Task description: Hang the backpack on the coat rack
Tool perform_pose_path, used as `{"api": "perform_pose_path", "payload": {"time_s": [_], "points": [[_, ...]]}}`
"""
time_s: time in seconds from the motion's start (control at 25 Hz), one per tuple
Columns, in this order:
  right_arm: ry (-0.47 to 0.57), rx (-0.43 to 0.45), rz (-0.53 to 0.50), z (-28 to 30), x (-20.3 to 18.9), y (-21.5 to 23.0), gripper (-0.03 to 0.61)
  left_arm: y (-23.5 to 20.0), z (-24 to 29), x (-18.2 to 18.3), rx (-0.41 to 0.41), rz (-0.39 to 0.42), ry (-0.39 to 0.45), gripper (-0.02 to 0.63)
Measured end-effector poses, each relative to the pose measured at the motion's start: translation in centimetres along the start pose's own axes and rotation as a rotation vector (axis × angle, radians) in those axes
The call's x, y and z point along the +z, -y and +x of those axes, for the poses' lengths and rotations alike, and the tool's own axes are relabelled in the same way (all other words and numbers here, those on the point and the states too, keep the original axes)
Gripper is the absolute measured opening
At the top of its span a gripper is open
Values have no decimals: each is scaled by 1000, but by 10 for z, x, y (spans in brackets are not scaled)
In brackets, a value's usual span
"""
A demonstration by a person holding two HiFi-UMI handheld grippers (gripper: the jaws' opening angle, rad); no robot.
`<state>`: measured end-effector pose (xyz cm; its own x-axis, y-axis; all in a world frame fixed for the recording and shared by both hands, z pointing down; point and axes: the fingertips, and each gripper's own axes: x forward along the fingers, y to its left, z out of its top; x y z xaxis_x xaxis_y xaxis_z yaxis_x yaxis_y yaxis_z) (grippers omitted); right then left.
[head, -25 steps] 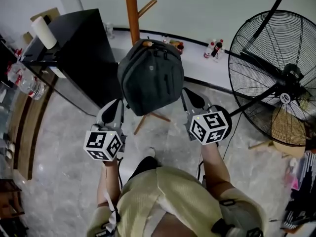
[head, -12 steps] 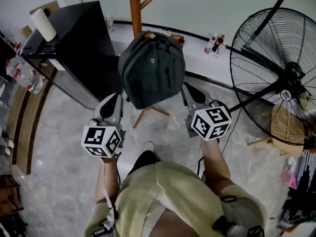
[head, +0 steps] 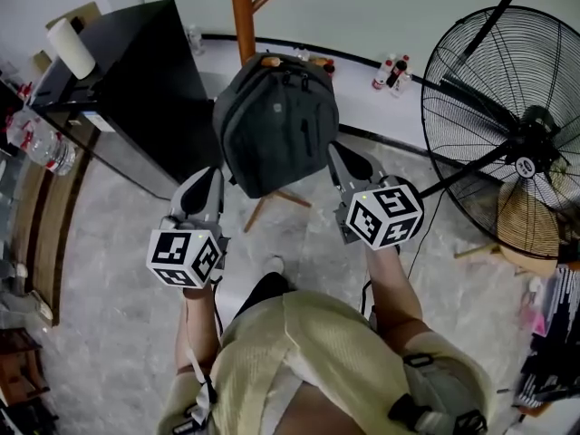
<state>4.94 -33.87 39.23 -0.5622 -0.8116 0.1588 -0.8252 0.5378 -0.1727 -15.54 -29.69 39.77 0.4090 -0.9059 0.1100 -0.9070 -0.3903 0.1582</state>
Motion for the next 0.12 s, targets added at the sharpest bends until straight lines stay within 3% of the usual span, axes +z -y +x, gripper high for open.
{"api": "perform_pose_path", "payload": {"time_s": [0.12], "points": [[1,0,2,5,0,1,3,-3,2,2,-6,-8,4,-2]]}}
